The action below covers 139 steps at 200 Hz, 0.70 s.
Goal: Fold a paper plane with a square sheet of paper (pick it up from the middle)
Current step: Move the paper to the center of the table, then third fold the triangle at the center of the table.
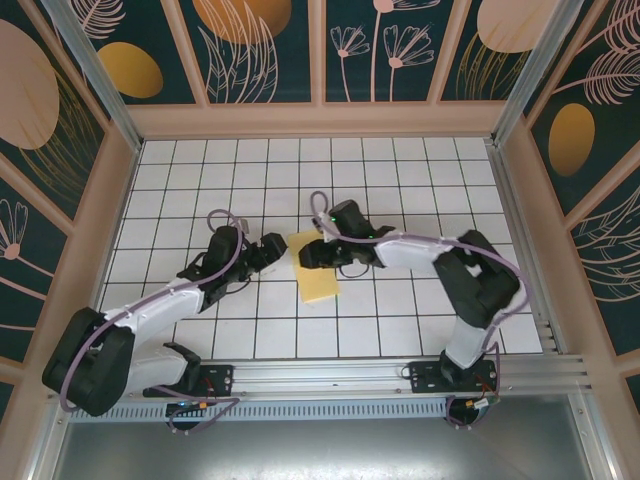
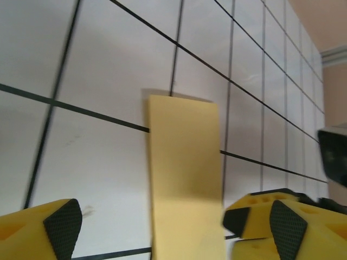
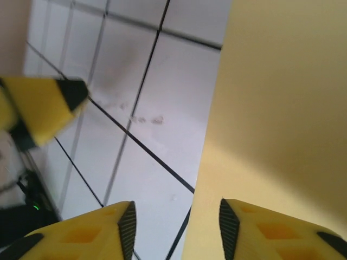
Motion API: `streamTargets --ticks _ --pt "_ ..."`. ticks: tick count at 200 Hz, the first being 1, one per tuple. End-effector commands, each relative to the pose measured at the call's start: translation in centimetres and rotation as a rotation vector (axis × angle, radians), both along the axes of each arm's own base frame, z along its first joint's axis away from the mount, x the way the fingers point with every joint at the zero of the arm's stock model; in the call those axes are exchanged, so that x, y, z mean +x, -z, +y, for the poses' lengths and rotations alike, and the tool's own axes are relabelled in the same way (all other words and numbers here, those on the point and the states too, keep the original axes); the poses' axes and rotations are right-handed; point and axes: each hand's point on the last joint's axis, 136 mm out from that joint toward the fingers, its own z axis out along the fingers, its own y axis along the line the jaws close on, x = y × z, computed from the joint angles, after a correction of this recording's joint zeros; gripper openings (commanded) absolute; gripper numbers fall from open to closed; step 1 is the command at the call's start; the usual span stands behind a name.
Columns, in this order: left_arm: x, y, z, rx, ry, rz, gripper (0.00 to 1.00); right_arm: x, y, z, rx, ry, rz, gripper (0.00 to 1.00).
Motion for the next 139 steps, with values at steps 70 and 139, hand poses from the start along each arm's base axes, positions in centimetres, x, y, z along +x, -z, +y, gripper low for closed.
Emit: streamTargets --ticks 70,139 --pt "1.5 1.6 -7.7 -0.045 0.191 0.038 0.53 0.2 0.8 -8.1 0.024 0.302 0.075 0.6" --pt "0.7 7.2 -7.5 0.043 0.18 0.161 0.43 -1.4 2.9 -7.5 0.012 0.237 0.174 0.55"
